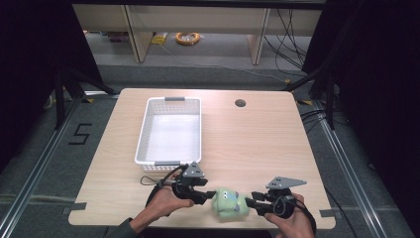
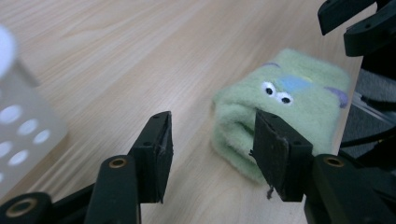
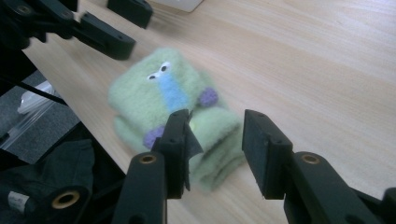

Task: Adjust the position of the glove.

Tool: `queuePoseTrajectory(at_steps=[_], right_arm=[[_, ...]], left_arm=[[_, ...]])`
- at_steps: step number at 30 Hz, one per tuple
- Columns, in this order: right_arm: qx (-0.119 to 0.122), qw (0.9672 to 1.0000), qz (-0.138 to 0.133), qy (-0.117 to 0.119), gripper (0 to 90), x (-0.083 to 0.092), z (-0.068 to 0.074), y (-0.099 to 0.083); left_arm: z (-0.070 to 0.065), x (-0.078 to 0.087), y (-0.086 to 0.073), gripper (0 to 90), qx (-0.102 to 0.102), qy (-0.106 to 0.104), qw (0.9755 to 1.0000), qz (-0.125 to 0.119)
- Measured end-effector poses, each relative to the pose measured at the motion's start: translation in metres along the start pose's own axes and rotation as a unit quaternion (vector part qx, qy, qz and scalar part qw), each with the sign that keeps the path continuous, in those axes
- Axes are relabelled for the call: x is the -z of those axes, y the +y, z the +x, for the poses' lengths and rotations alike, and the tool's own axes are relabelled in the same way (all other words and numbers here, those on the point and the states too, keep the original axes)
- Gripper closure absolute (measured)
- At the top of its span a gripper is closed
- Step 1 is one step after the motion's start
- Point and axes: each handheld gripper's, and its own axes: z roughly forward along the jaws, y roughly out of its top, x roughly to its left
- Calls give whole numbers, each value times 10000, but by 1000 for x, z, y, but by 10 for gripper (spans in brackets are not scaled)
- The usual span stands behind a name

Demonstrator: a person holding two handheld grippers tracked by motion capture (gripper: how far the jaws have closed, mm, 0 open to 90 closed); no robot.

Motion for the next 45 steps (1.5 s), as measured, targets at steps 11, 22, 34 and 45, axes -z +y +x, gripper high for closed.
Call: queuePoseTrajectory(at_steps=[11, 22, 34, 45], right_arm=[[-279, 9992, 266, -72, 419, -18, -6, 7], [-303, 9970, 681, -184, 401, -36, -9, -3], [-438, 9955, 846, 30, 415, -40, -14, -8], [-336, 9963, 716, 336, 567, -42, -17, -10]], left_arm=[[-10, -4, -2, 368, 826, -177, 9964, 74], [-13, -29, -10, 352, 1044, -253, 9936, 347], [-16, -39, -10, 446, 1022, -437, 9930, 391], [-22, -41, -15, 571, 1188, -530, 9907, 386]])
